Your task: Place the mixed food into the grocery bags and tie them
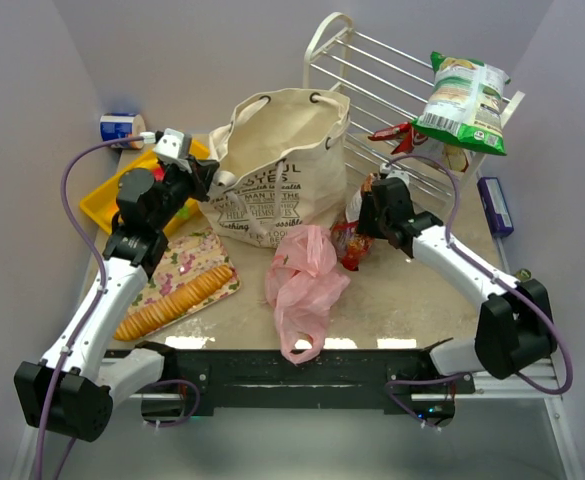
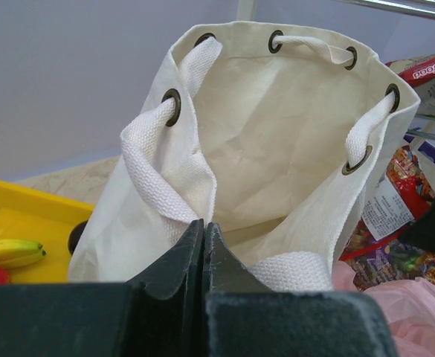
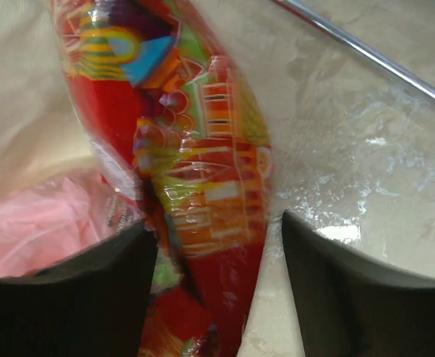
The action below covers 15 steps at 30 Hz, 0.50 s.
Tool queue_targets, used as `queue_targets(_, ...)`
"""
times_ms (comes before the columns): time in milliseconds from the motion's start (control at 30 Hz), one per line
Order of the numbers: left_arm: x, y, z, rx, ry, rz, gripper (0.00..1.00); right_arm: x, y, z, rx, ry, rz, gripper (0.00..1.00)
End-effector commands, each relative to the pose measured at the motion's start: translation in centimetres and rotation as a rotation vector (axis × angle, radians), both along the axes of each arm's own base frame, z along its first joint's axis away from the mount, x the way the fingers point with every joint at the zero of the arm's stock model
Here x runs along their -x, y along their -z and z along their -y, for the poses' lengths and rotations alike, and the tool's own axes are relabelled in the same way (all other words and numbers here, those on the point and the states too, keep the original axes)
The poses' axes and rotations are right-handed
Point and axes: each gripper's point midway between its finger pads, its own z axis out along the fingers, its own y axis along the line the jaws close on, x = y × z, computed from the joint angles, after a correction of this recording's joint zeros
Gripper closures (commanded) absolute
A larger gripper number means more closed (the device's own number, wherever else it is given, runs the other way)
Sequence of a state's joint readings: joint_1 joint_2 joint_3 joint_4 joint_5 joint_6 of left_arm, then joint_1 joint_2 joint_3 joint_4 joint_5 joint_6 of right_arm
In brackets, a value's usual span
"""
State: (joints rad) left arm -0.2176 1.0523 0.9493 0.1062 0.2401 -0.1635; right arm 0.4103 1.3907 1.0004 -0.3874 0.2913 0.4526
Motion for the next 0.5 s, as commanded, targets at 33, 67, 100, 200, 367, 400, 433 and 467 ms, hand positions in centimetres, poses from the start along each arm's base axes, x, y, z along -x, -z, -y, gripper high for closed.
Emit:
queue_targets(33, -0.1, 0.4, 0.3, 0.0, 0.012, 0.002, 1.0, -1.3, -3.2, -1.7, -0.082, -0.067, 0.132, 0.81)
queue_targets(67, 0.0, 0.4, 0.4, -0.001, 0.015, 0.0, 1.0, -1.4, -3.8, -1.8, -0.086, -0.072, 0.147, 0.91)
queue_targets(100, 0.0, 0.5, 0.4, -0.002, 0.018, 0.001, 1.0, -1.3, -4.8, -1.7, -0.083, -0.087, 0.17, 1.0)
queue_targets(200, 0.1, 0.2, 0.4, -0.002, 0.022, 0.011, 1.0, -0.5, -7.0, -2.2, -0.106, -0.137, 0.202, 1.0)
queue_targets(367, 0.4, -0.4, 0.2, -0.002, 0.015, 0.029, 1.0, 1.7, -9.8, -2.6, -0.139, -0.219, 0.229, 1.0)
queue_targets(400, 0.5, -0.4, 0.2, -0.003, 0.016, 0.031, 1.0, 2.4, -10.0, -2.6, -0.137, -0.233, 0.219, 1.0)
queue_targets(433, 0.5, -0.5, 0.2, -0.003, 0.019, 0.033, 1.0, 3.0, -11.7, -2.5, -0.15, -0.247, 0.254, 1.0)
queue_targets(467, 0.6, -0.5, 0.3, -0.001, 0.022, 0.034, 1.0, 3.4, -12.5, -2.4, -0.154, -0.255, 0.265, 1.0)
